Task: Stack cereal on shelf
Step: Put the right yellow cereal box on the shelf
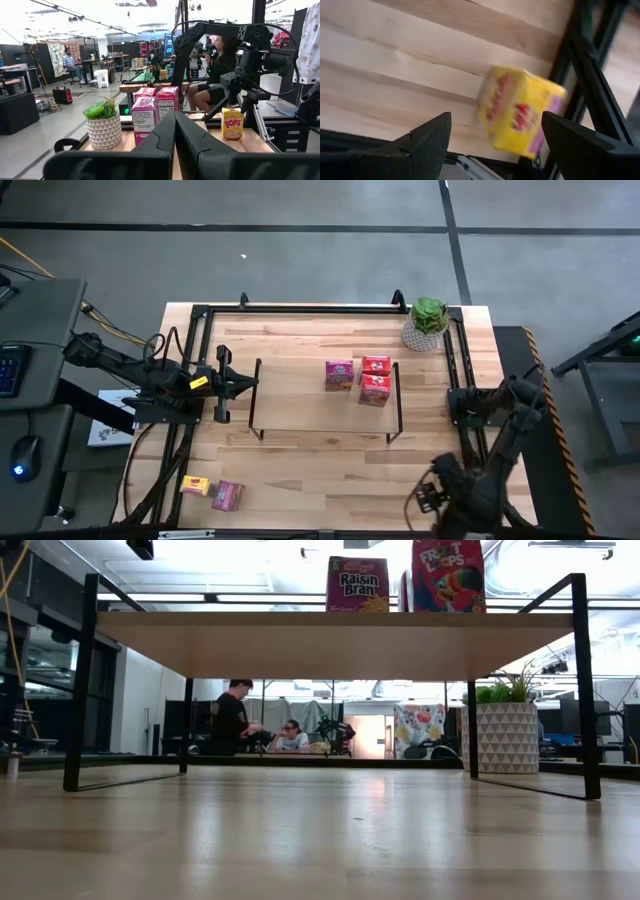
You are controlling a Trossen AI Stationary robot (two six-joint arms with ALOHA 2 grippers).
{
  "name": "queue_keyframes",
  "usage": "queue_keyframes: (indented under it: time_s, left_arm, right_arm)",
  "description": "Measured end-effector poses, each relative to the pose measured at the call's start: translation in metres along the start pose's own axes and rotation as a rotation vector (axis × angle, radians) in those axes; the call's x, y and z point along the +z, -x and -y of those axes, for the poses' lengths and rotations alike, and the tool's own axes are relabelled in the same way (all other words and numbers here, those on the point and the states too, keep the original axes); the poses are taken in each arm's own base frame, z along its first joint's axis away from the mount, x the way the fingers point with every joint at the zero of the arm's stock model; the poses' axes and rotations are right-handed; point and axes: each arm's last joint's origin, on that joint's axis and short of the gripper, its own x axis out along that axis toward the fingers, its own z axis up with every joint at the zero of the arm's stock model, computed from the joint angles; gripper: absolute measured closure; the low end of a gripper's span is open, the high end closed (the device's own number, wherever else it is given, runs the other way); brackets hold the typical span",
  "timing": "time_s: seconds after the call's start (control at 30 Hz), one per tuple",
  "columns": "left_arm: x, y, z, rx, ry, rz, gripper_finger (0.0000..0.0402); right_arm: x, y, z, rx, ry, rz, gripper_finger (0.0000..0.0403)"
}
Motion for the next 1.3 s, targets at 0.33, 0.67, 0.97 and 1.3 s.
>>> queue_keyframes:
  time_s: [0.33,0.67,0.97,1.3]
  left_arm:
    - [0.001,0.0,0.0,0.001,-0.047,0.008,0.0402]
    - [0.001,0.0,0.0,0.001,-0.046,0.008,0.0401]
    - [0.001,0.0,0.0,0.001,-0.046,0.008,0.0401]
    - [0.001,0.0,0.0,0.001,-0.047,0.008,0.0401]
  right_arm:
    - [-0.018,-0.008,0.009,-0.012,-0.084,0.03,0.0099]
    - [-0.02,-0.02,-0.002,-0.131,-0.099,-0.028,0.0099]
    - [-0.017,-0.046,0.004,-0.276,-0.131,-0.022,0.0099]
    - [-0.016,-0.057,-0.002,-0.148,-0.03,0.042,0.0099]
